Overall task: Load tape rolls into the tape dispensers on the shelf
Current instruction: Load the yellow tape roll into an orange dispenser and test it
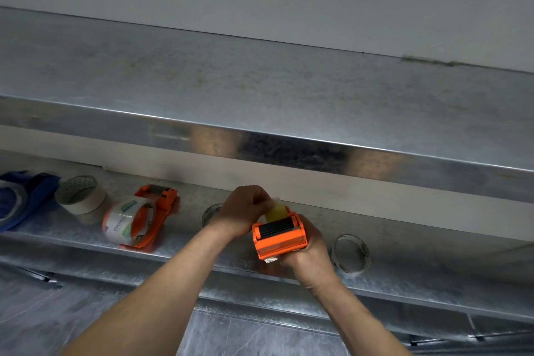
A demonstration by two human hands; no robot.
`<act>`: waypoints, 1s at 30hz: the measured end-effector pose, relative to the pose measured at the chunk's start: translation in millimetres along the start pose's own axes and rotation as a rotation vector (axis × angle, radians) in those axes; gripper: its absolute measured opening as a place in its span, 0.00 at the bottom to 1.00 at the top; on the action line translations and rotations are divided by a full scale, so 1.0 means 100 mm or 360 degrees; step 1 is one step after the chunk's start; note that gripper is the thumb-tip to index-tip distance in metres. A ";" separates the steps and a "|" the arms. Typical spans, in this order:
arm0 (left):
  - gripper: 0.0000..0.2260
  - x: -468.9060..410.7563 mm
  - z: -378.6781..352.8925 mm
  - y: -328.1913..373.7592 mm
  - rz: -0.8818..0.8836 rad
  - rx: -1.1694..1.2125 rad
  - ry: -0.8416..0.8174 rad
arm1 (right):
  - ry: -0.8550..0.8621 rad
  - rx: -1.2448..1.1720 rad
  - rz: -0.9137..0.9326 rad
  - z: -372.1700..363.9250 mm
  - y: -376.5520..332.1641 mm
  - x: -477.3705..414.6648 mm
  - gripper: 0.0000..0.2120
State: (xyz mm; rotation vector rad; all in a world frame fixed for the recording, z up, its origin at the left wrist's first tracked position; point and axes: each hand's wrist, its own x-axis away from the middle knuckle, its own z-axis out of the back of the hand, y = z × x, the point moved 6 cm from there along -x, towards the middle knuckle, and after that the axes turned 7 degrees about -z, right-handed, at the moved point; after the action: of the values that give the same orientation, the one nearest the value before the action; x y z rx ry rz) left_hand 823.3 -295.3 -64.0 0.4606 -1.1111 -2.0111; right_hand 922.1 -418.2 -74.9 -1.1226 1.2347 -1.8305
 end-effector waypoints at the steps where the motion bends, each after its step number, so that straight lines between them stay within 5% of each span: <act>1: 0.06 0.00 0.00 0.00 -0.0001 -0.0003 -0.0013 | 0.0001 0.0011 0.0009 -0.01 0.00 0.00 0.24; 9: 0.07 0.01 0.08 0.11 -0.0124 -0.0038 0.0073 | -0.0026 0.0060 -0.0043 0.00 0.04 -0.02 0.22; 14: 0.08 0.01 0.21 0.03 -0.0065 0.0358 0.0252 | -0.0089 0.0073 -0.0063 -0.02 0.03 -0.03 0.24; 21: 0.08 -0.01 0.24 0.06 -0.0073 0.0524 0.0151 | -0.0108 0.0081 -0.0088 -0.03 0.05 -0.04 0.22; 30: 0.08 -0.01 0.32 0.18 -0.0140 0.0417 0.0272 | -0.0093 -0.0020 -0.0198 -0.01 0.13 -0.07 0.16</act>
State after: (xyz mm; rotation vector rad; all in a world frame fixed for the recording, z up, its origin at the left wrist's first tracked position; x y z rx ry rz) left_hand 812.3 -282.3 -31.4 0.8134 -1.2705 -1.8668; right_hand 925.1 -416.5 -89.3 -1.2759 1.1675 -1.8693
